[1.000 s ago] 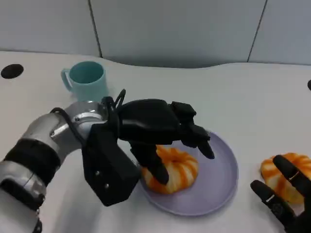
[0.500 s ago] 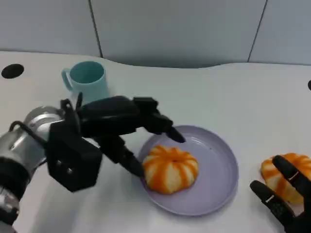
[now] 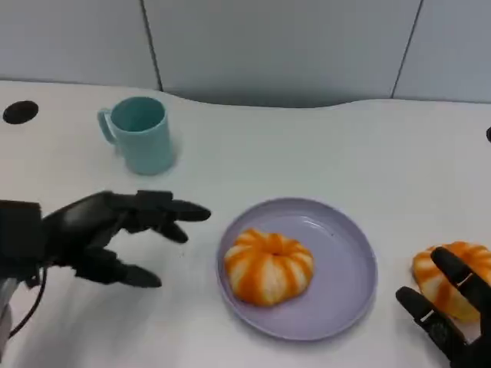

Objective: Grasp the bread from the table and place it into the plate.

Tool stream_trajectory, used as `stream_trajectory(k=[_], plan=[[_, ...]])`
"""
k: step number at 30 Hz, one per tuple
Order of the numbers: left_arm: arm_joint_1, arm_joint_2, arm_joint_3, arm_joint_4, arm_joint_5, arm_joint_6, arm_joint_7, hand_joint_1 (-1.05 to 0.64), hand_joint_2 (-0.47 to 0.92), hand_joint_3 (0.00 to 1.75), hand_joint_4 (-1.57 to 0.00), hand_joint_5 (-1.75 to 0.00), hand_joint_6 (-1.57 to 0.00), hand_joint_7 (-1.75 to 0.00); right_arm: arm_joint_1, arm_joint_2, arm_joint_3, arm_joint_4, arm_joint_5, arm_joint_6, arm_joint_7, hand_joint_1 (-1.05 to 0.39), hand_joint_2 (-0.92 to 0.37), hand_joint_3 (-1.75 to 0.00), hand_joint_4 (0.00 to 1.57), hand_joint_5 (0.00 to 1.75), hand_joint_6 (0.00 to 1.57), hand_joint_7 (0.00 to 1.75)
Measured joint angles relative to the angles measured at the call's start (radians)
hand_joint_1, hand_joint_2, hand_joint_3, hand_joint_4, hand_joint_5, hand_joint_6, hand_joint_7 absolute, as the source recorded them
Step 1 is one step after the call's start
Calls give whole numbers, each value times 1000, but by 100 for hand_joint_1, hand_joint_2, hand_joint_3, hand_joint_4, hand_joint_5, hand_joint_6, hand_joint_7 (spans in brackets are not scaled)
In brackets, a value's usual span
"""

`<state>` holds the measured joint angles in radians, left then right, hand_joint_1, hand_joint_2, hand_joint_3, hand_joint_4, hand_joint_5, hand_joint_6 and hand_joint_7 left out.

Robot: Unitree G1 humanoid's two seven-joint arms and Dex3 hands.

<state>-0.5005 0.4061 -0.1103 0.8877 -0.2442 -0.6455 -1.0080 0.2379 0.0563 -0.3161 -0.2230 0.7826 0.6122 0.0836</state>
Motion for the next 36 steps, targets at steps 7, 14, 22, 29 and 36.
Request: stream_trajectory(k=[7,14,22,29,36], plan=[[88,-23,102,-66,-137,348,-69,-65,84,0,-39,-98,-69,-11,1,2,1,-1,1,0,-1,-36,-92,-33,32,94,61,31],[293,-68,154,-338,-200,806,85,-52,88,1,-36,-123,-76,-12,2,1,-1,-1,3,0,0,-36,-92,-30,33,94,62,31],[349,-83,143,-459,-131,905,205,-50,92,9,-41,-162,-76,-41,6,1,-2,0,3,0,7,-36,-92,-26,33,94,64,30],[376,-87,114,-561,-33,931,348,-64,92,22,-56,-175,-55,-122,4,0,-4,0,6,0,6,-37,-92,-26,35,94,64,30],[395,-86,90,-639,41,977,453,-65,92,22,-64,-175,-52,-149,8,-1,-4,-7,4,0,0,-36,-92,-25,34,94,65,29]])
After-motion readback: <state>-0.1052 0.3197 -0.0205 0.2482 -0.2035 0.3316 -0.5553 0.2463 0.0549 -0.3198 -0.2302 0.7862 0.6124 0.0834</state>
